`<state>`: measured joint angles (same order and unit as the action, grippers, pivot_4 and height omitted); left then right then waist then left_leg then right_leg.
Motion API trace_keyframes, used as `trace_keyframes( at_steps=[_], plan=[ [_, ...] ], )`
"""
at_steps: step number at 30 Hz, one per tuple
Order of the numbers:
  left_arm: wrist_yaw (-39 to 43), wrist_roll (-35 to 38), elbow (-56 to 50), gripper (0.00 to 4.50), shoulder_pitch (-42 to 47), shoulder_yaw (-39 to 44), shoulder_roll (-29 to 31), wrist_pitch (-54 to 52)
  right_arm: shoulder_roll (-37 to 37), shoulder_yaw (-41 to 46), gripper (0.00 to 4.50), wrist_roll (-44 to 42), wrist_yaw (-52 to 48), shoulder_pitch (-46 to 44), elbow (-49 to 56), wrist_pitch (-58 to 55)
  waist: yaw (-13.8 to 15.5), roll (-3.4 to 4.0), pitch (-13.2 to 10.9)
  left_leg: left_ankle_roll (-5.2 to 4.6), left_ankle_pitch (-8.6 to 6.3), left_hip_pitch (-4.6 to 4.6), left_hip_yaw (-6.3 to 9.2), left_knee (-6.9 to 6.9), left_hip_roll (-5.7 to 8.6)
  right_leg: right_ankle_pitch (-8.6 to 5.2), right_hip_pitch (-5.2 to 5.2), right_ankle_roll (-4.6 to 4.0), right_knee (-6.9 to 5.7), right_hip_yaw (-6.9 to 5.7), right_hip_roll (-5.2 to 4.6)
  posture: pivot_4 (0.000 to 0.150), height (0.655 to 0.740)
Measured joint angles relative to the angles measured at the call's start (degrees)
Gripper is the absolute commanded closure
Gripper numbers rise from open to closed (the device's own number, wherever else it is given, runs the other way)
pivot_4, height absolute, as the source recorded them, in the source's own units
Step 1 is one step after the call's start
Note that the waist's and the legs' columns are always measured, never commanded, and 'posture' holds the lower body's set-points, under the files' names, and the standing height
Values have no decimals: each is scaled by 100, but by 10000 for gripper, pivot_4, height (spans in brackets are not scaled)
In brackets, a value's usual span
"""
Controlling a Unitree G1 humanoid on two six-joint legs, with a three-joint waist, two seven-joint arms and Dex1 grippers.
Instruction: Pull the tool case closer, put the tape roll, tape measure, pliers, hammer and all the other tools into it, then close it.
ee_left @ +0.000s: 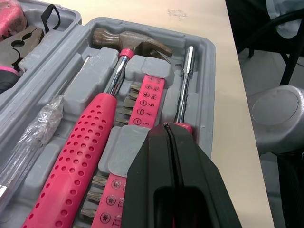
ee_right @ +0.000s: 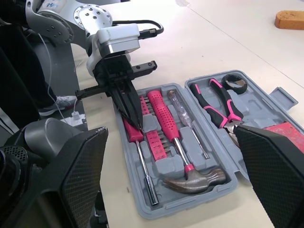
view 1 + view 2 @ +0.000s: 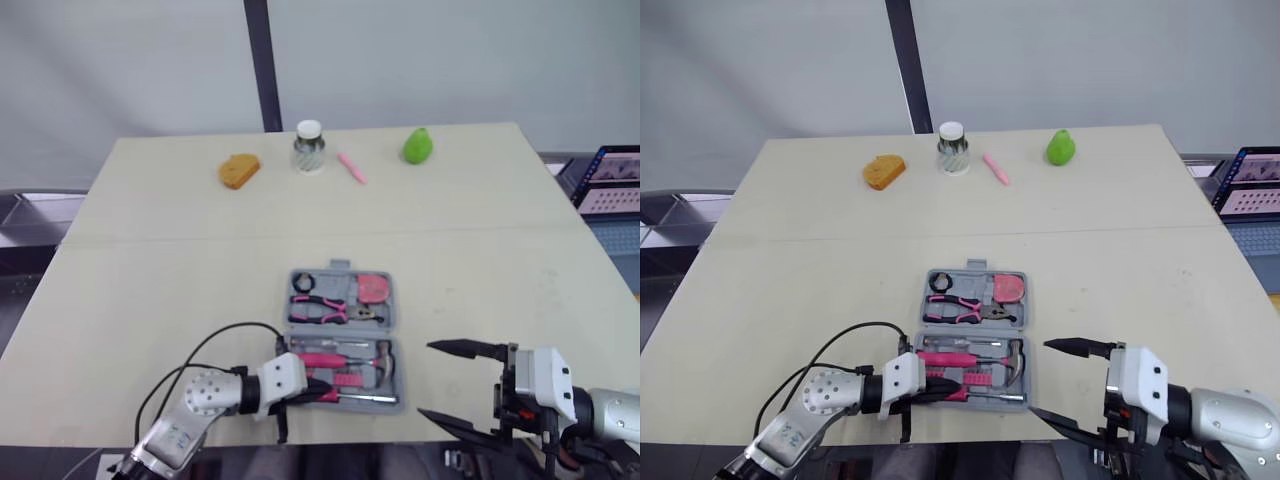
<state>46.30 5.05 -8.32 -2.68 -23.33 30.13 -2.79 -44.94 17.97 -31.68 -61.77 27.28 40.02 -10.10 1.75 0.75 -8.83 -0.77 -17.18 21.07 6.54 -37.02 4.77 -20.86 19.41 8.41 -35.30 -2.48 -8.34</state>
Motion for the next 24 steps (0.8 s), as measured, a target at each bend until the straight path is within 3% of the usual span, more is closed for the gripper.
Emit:
trace_keyframes(
  at_steps=[8, 16, 24],
  plan=[
    [35, 348, 33, 44582, -222, 269, -43, -55, -4, 0, 0, 0, -1, -44, -15, -2, -19, 8, 13, 5, -6, 3, -5, 2, -13, 0, 3, 0, 9, 0, 6, 1500, 7400],
    [102, 2203, -1024, 44582, -832, 1862, 234, -1475, -4, -92, 0, 7, -2, -239, -211, 1, -9, -39, -64, 26, -19, 20, 3, -9, -49, -6, 17, -12, 10, 31, 36, 1500, 7400],
    [251, 3039, -1548, 44582, -1457, 3248, 473, -1551, 6, -360, 0, 20, 1, -563, -448, -2, -23, -49, -88, 32, -25, 18, -6, -7, -56, -5, 17, -15, 20, 34, 50, 1500, 7400]
  ],
)
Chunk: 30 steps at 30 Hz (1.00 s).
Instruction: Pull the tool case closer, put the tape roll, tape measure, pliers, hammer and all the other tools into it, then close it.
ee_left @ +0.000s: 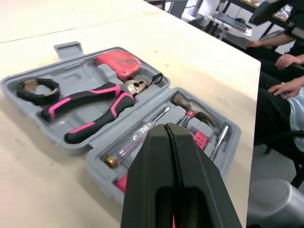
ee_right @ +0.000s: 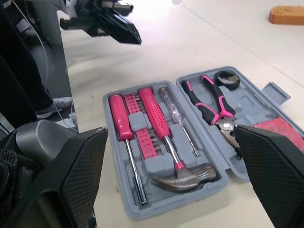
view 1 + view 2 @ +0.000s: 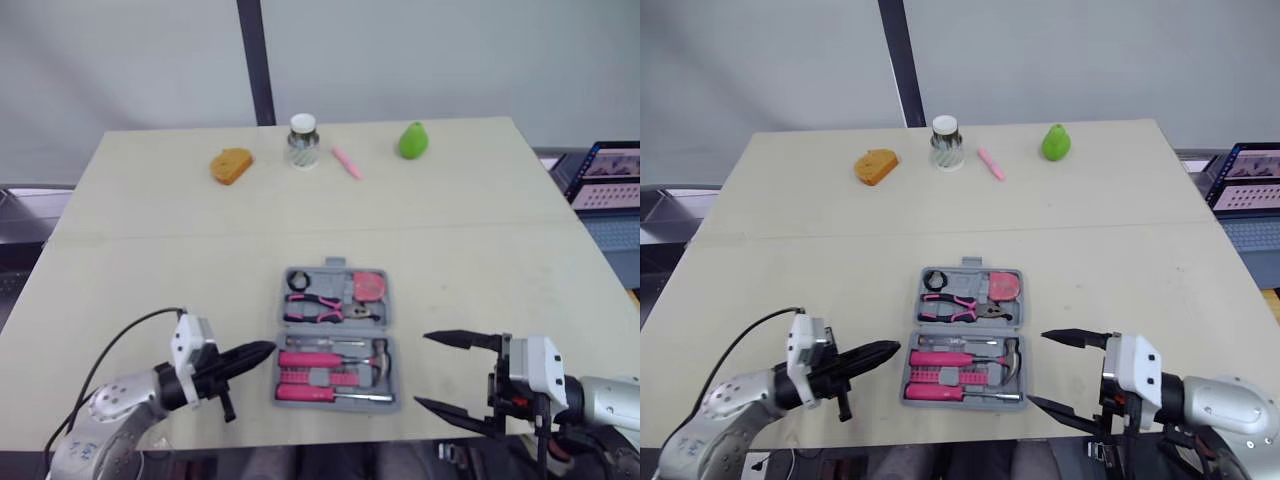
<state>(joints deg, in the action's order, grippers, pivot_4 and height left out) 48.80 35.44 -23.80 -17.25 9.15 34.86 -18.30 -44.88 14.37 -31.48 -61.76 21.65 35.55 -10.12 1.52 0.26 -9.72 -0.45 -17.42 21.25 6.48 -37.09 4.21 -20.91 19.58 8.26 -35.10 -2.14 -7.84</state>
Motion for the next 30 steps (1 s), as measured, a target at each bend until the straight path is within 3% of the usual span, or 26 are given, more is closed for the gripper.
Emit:
trace_keyframes(
  at_steps=[10, 13, 16, 22, 30],
  plan=[
    [421, 66, 452, 44582, -608, 1073, 85, 292, 5, -57, 0, -71, 170, -250, -176, -303, 15, -9, -24, 0, -17, 5, 1, 2, -5, -1, 0, -4, 20, 3, 3, 1500, 7400],
    [452, 36, 461, 44582, -602, 1088, 42, 365, 4, -57, 0, -86, 140, -285, -184, -316, 26, -9, -26, -2, -22, 8, 2, 2, -5, -1, 0, -4, 26, 8, 2, 1500, 7400],
    [406, 33, 439, 44582, -511, 1033, -43, 393, 3, -57, 0, -91, 133, -299, -188, -355, 0, -9, -28, -6, -18, 26, 43, 1, 14, -1, -16, -4, 35, -81, -8, 1500, 7400],
    [321, 18, 429, 44582, -399, 995, -74, 374, 3, -57, 0, -102, 126, -314, -196, -373, -24, -9, -32, -1, 0, 32, 80, 3, 24, -2, -35, -4, 35, -136, -12, 1500, 7400],
    [191, -2, 415, 44582, -346, 905, -137, 333, -42, -57, 0, -144, 108, -355, -228, -511, -6, -15, -43, 6, 6, 28, 78, 3, 23, -1, -26, -6, 17, -124, -13, 1500, 7400]
  ],
)
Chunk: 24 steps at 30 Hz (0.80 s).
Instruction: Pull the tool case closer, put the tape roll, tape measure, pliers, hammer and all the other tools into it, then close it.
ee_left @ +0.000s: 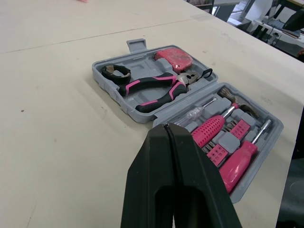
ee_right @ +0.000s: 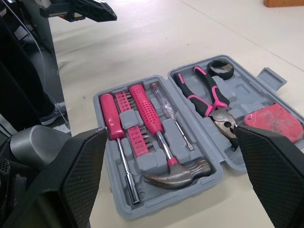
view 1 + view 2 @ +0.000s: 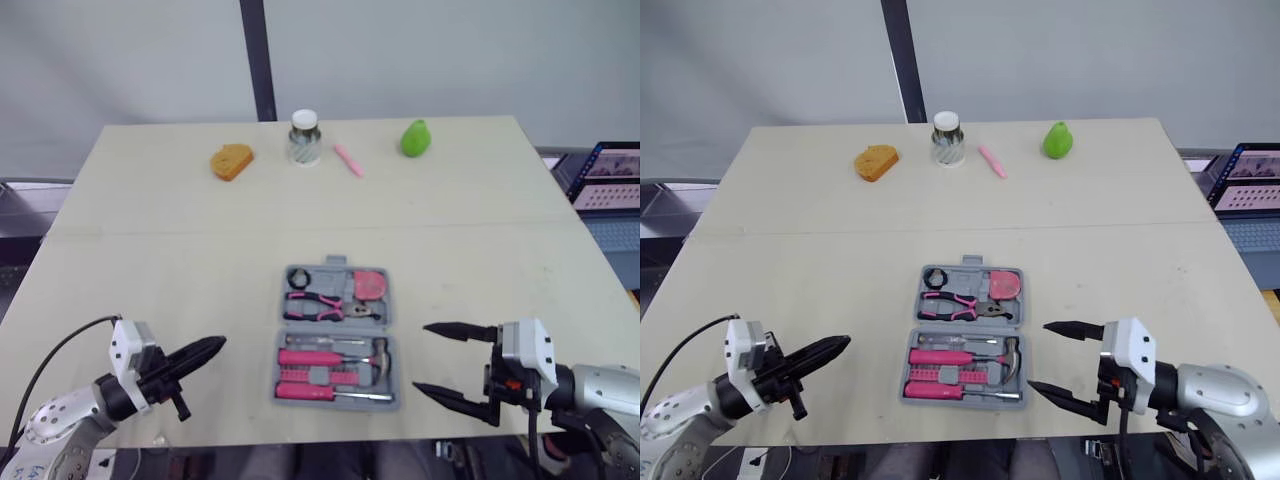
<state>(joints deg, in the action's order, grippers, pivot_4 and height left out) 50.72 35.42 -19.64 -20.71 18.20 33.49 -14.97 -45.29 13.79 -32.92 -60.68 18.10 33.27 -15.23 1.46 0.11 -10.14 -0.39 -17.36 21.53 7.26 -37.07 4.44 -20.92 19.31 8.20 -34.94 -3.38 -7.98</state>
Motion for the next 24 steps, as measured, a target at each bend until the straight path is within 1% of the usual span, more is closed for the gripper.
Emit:
trace_keyframes(
  at_steps=[7, 8, 10, 11, 12, 13, 14, 15, 18, 22, 24],
  plan=[
    [-141, -78, -21, 44582, 13, -133, -75, -8, -65, 0, 0, 1, -1, -157, -87, -76, -5, -2, -8, -5, 8, 9, 19, 1, 15, -1, -6, 1, 4, -26, -9, 1500, 7400],
    [-149, -91, -20, 44582, 13, -134, -80, -8, -103, 0, 0, 2, -1, -177, -130, -130, -14, 1, -13, -8, 17, 12, 40, 4, 54, -1, -21, 2, 6, -52, -20, 1500, 7400],
    [-168, -118, -21, 44582, 22, -139, -84, -6, -140, -2, 0, -1, 0, -210, -203, -233, -51, 9, -29, -24, 45, 16, 105, 17, 103, -7, -69, 11, 25, -147, -65, 1500, 7400],
    [-184, -128, -22, 44582, 31, -139, -84, -5, -140, -18, 0, -4, 0, -237, -217, -267, -76, 12, -33, -49, 55, 58, 141, 20, 134, -11, -103, 20, 42, -232, -107, 1500, 7400],
    [-196, -140, -21, 44582, 37, -142, -91, -7, -140, -29, 0, -3, 0, -291, -220, -277, -103, 3, -38, -71, 93, 67, 209, 52, 190, -23, -121, 42, 35, -301, -168, 1500, 7400],
    [-203, -149, -21, 44582, 38, -147, -93, -10, -139, -38, 0, -2, 1, -332, -220, -276, -110, 0, -40, -81, 127, 68, 250, 87, 229, -22, -139, 57, 33, -338, -199, 1500, 7400],
    [-232, -164, -22, 44582, 38, -146, -88, -31, -142, -43, 0, 5, 4, -380, -221, -281, -113, 4, -30, -39, 172, 41, 297, 98, 225, -16, -102, 69, 11, -278, -192, 1500, 7400],
    [-256, -184, -18, 44582, 33, -149, -86, -71, -141, -45, 0, 10, 10, -420, -222, -285, -48, -3, -29, -37, 172, 60, 292, 85, 230, -16, -77, 69, 3, -235, -189, 1500, 7400],
    [-350, -250, 9, 44582, 107, -188, -58, -248, -226, -126, 0, 239, 204, -472, -400, -504, 57, -9, -32, -32, 171, 71, 262, 88, 220, -15, -50, 71, 31, -200, -180, 1500, 7400],
    [-388, -277, 270, 44582, 629, -367, 46, -560, -377, -367, 0, 636, 600, -684, -725, -1044, 129, -12, -34, -26, 163, 79, 180, 94, 189, -14, 22, 70, -5, -111, -155, 1500, 7400],
    [-362, -323, 449, 45000, 926, -491, 93, -634, -372, -448, 5715, 637, 667, -797, -864, -1271, 135, -12, -34, -25, 161, 78, 165, 97, 182, -14, 33, 70, -9, -93, -148, 1500, 7400]
  ],
)
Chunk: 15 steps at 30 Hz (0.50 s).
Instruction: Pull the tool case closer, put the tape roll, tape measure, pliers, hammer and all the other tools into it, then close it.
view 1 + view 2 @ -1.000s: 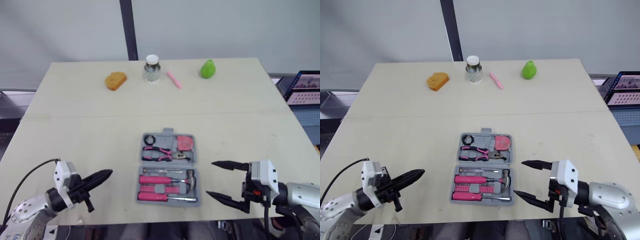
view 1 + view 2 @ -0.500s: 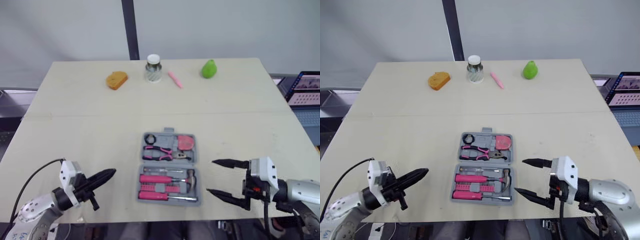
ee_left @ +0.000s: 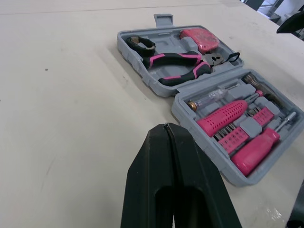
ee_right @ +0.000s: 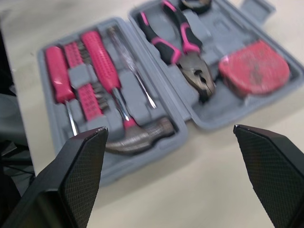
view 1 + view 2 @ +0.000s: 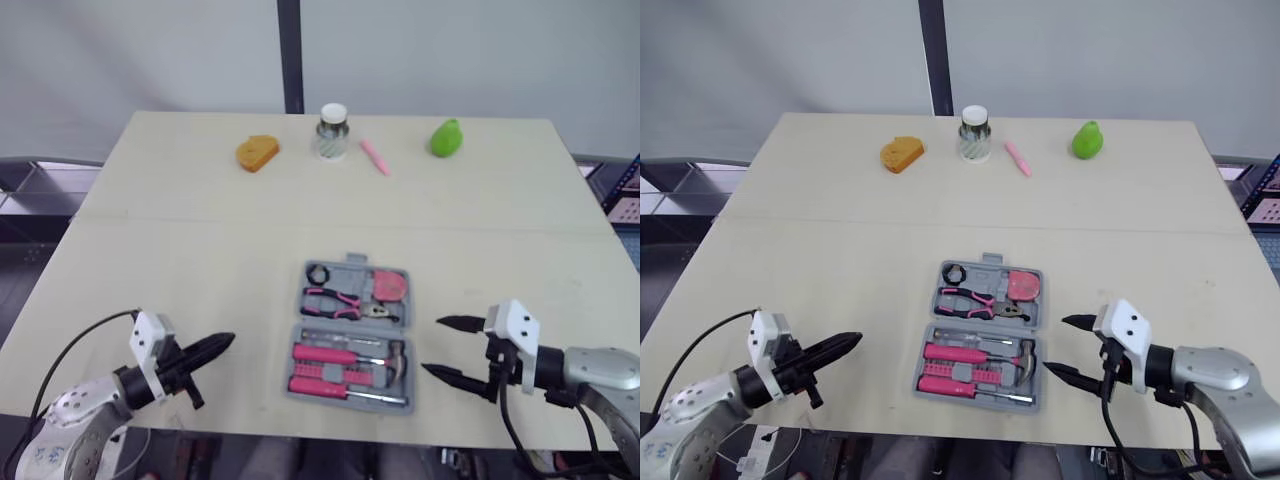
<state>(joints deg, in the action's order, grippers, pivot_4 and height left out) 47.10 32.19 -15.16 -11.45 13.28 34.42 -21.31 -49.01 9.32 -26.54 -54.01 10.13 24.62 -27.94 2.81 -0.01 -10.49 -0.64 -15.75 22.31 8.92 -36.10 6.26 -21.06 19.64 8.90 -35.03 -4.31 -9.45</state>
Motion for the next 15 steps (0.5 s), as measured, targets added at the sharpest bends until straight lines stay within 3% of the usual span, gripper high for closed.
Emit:
trace_keyframes(
  at_steps=[3, 8, 15],
  plan=[
    [17, -166, 320, 45000, 493, -282, 24, -91, 22, -6, 18102, 84, 109, -106, -195, -94, -7, -2, -1, 0, -1, -3, -16, 1, -2, 0, 10, 0, -7, 20, 2, 1500, 7400],
    [92, -541, 868, 45000, 959, -838, -19, -131, 100, -72, 44260, 406, 256, -118, -595, -68, -18, -3, -2, -1, -2, -7, -34, 1, -4, 1, 21, 0, -18, 42, 4, 1500, 7400],
    [236, -995, 1723, 45000, 1653, -1513, -225, -129, 347, -536, 44768, 755, 537, -501, -846, -178, -48, -5, -3, -1, -2, -3, -79, 0, -7, 1, 63, 0, -56, 83, 4, 1500, 7400]
  ],
)
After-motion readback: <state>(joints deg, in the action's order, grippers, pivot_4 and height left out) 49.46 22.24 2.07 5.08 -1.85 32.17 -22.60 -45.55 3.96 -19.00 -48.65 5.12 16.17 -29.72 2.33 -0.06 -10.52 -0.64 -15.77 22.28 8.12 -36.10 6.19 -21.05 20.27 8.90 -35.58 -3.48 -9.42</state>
